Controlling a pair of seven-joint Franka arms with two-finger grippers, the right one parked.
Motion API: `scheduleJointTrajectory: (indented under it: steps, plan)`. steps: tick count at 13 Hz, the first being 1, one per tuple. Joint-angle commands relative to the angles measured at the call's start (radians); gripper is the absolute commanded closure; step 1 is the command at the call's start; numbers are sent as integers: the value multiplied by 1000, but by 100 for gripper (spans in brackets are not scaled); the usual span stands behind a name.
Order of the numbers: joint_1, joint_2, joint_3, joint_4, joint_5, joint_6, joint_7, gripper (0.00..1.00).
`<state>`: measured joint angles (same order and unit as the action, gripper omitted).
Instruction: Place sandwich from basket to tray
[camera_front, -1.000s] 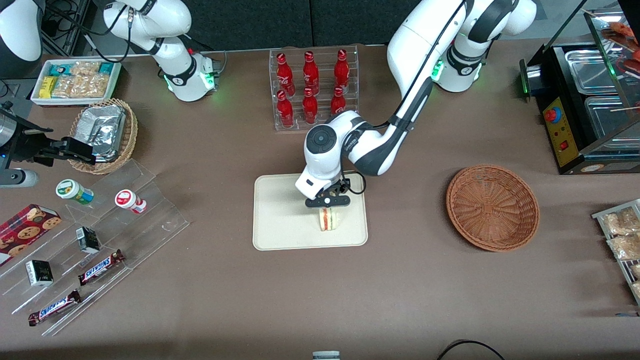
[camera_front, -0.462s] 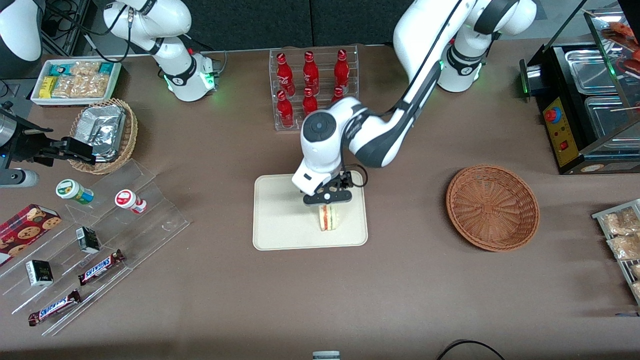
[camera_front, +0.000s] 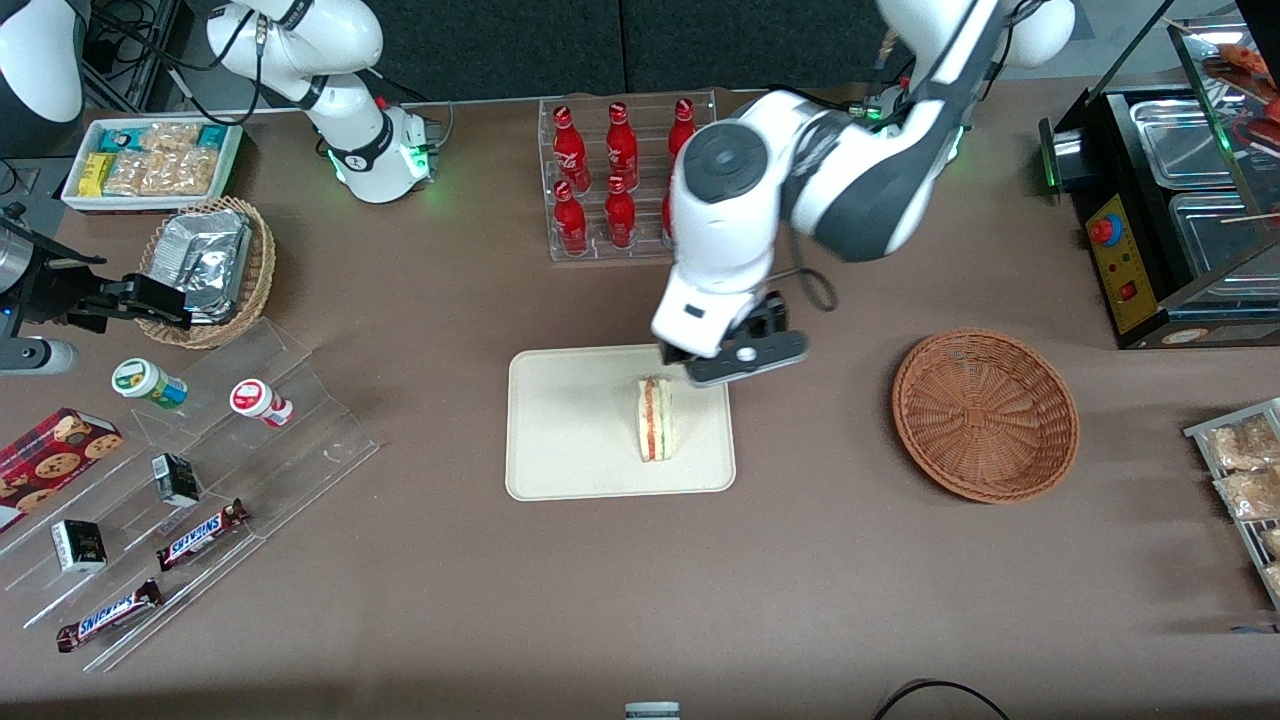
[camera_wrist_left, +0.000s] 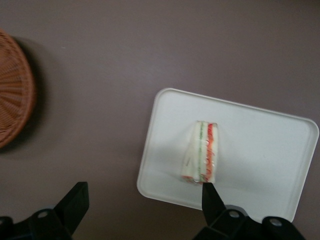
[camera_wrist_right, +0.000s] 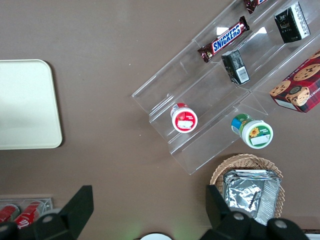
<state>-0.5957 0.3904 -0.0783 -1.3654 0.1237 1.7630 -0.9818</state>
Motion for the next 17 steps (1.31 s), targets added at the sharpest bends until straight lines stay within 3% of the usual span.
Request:
scheduleJointTrajectory:
  steps: [1, 13, 17]
  plan:
    - [45, -94, -8, -29, -4, -78, 44, 0]
    - [486, -405, -6, -81, -133, -439, 762, 0]
    - [530, -533, 20, -217, -145, -412, 822, 0]
